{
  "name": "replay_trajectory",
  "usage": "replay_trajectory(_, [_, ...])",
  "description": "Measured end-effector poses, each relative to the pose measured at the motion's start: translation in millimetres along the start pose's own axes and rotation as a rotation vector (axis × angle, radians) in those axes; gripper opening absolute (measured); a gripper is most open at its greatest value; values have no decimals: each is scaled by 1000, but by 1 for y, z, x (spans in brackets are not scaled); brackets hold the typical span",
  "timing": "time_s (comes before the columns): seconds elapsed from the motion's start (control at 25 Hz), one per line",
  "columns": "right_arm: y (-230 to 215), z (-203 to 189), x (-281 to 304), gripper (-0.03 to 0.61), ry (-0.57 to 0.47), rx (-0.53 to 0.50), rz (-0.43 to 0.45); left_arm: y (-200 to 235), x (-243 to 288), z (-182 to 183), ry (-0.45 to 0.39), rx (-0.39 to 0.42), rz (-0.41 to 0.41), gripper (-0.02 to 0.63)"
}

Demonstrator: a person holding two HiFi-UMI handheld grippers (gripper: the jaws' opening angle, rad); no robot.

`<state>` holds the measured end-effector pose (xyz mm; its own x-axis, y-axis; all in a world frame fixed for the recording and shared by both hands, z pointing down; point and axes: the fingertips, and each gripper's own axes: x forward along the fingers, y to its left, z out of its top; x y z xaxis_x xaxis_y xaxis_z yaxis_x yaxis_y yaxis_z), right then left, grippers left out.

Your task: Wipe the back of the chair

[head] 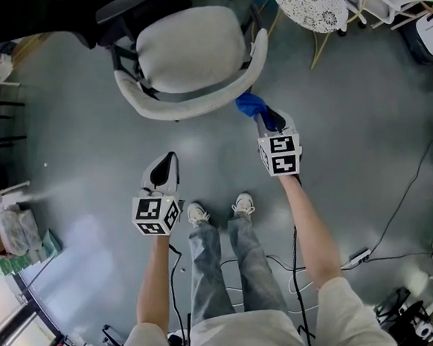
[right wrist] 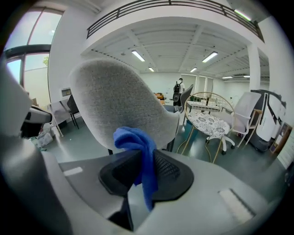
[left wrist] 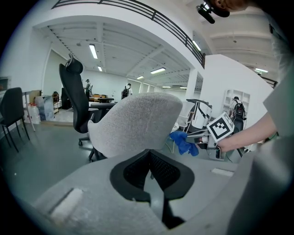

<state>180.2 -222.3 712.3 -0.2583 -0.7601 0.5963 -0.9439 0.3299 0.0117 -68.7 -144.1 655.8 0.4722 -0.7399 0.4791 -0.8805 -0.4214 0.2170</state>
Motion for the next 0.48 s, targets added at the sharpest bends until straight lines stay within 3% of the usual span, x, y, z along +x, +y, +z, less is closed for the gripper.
replay_trajectory(0.28, [8,-6,-62,78,-62,118,-8,-4,-16,10,-18,-13,20,2])
replay_trajectory(0.48, [20,14,-101,77,-113,144,-15,-4,-37,25,-43,-28,41,2])
